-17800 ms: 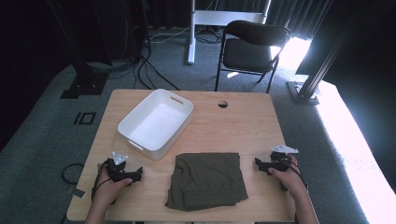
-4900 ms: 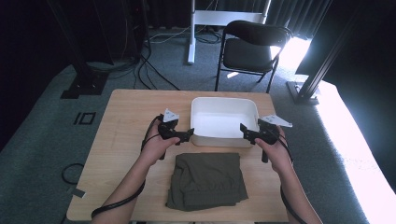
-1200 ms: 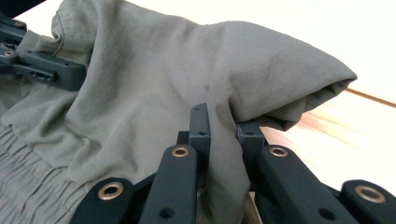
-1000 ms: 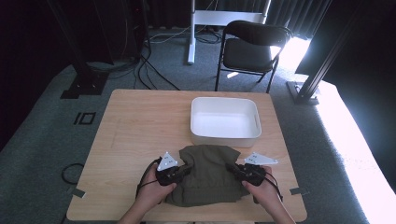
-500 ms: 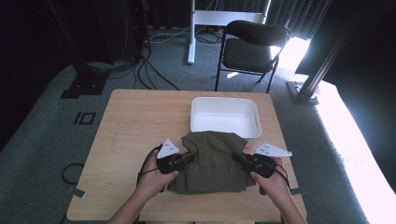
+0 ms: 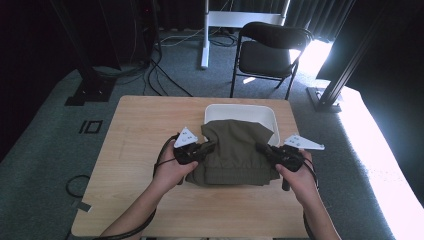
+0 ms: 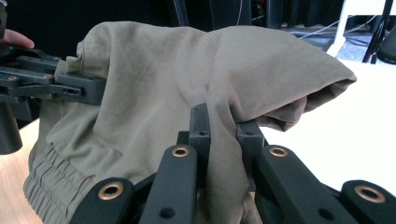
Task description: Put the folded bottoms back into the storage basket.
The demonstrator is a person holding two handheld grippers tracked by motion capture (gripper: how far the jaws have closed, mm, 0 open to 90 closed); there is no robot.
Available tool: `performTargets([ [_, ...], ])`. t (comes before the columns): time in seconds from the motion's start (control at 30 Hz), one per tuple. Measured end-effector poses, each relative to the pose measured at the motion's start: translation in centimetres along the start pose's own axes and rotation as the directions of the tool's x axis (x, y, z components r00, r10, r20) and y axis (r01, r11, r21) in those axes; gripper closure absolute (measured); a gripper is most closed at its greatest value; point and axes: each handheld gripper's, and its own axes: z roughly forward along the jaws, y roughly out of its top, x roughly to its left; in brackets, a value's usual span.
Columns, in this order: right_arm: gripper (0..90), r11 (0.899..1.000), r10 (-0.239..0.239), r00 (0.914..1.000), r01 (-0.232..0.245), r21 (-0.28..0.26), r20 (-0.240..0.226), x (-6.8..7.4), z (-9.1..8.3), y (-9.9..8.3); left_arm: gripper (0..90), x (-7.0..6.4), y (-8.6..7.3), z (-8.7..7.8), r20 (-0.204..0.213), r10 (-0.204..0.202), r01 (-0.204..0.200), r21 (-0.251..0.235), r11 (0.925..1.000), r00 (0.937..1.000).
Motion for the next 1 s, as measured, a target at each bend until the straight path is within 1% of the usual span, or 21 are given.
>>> performTargets([
  [0.03,81.6,1.000,0.003,1.0000,-0.003,-0.009,0.003,-0.3,0.1,0.6,81.3,0.1,0.2,0.1,0.000,-0.005,0.005,-0.007,1.0000,1.0000],
  [0.07,81.5,1.000,0.003,1.0000,-0.003,-0.012,0.006,-0.4,0.1,0.8,81.3,0.3,0.6,0.2,-0.003,0.003,-0.003,-0.003,1.0000,1.0000],
  [0.1,81.6,1.000,0.008,1.0000,-0.008,-0.019,0.004,-0.6,0.1,1.2,81.3,0.5,0.9,0.4,-0.003,-0.001,0.001,-0.015,0.9999,1.0000],
  [0.17,81.6,1.000,0.009,0.9999,-0.009,-0.027,0.011,-0.9,0.3,1.9,81.3,0.8,1.6,0.7,-0.003,0.005,-0.005,-0.013,0.9999,1.0000],
  [0.2,81.6,0.999,0.011,0.9999,-0.011,-0.030,0.011,-1.1,0.3,2.1,81.3,1.0,2.0,0.9,-0.005,0.001,-0.002,-0.022,0.9997,1.0000],
  [0.23,81.6,0.999,0.010,0.9998,-0.009,-0.032,0.017,-1.2,0.5,2.5,81.3,1.2,2.4,1.1,-0.009,0.008,-0.008,-0.018,0.9998,0.9999],
  [0.27,81.6,0.999,0.014,0.9997,-0.013,-0.035,0.022,-1.5,0.6,2.9,81.3,1.3,2.6,1.3,-0.008,0.000,0.000,-0.027,0.9996,1.0000],
  [0.33,81.6,0.999,0.023,0.9995,-0.022,-0.036,0.024,-1.9,0.9,3.4,81.4,1.6,3.2,1.8,-0.010,0.008,-0.008,-0.028,0.9996,0.9999],
  [0.37,81.6,0.999,0.023,0.9995,-0.022,-0.036,0.024,-1.9,0.9,3.4,81.4,1.6,3.2,1.8,-0.010,0.008,-0.008,-0.028,0.9996,0.9999],
  [0.4,81.6,0.999,0.022,0.9993,-0.021,-0.035,0.032,-2.1,1.1,3.6,81.4,2.0,3.6,2.2,0.000,0.011,-0.011,-0.038,0.9992,0.9999],
  [0.43,81.6,0.999,0.034,0.9987,-0.032,-0.038,0.039,-2.7,1.4,4.0,81.3,2.2,3.8,2.4,0.002,0.002,-0.002,-0.046,0.9989,1.0000],
  [0.5,81.6,0.998,0.046,0.9980,-0.044,-0.037,0.044,-3.3,1.7,4.3,81.3,2.7,4.1,2.9,0.007,-0.007,0.008,-0.043,0.9990,1.0000],
  [0.53,81.6,0.998,0.055,0.9975,-0.053,-0.036,0.046,-3.5,1.8,4.4,81.3,2.8,4.2,3.1,0.002,-0.010,0.010,-0.047,0.9988,0.9999],
  [0.57,81.6,0.998,0.061,0.9969,-0.059,-0.035,0.049,-3.8,2.0,4.5,81.3,3.0,4.3,3.4,0.000,-0.004,0.004,-0.039,0.9992,1.0000],
  [0.63,81.6,0.998,0.064,0.9965,-0.062,-0.032,0.055,-4.2,2.2,4.6,81.3,3.3,4.7,3.7,-0.002,-0.010,0.009,-0.042,0.9991,1.0000],
  [0.67,81.6,0.997,0.069,0.9958,-0.067,-0.034,0.060,-4.3,2.4,4.7,81.3,3.4,4.8,3.9,-0.004,-0.001,0.001,-0.036,0.9994,1.0000],
  [0.77,81.6,0.997,0.076,0.9949,-0.074,-0.032,0.066,-4.6,2.6,4.8,81.3,3.5,5.2,4.3,-0.008,-0.004,0.003,-0.040,0.9992,1.0000],
  [0.87,81.6,0.996,0.085,0.9929,-0.082,-0.041,0.082,-5.3,3.0,5.4,81.3,3.9,5.9,5.0,-0.014,-0.010,0.009,-0.046,0.9989,0.9999],
  [0.93,81.6,0.996,0.085,0.9919,-0.081,-0.043,0.095,-5.6,3.3,5.7,81.3,4.2,6.5,5.4,-0.024,-0.006,0.005,-0.046,0.9989,0.9997],
  [0.97,81.6,0.996,0.085,0.9919,-0.081,-0.043,0.095,-5.6,3.3,5.7,81.3,4.2,6.5,5.4,-0.024,-0.006,0.005,-0.046,0.9989,0.9997],
  [1.0,81.6,0.996,0.086,0.9913,-0.081,-0.046,0.100,-5.8,3.4,5.9,81.3,4.4,7.2,5.9,-0.033,-0.002,0.000,-0.045,0.9990,0.9994],
])
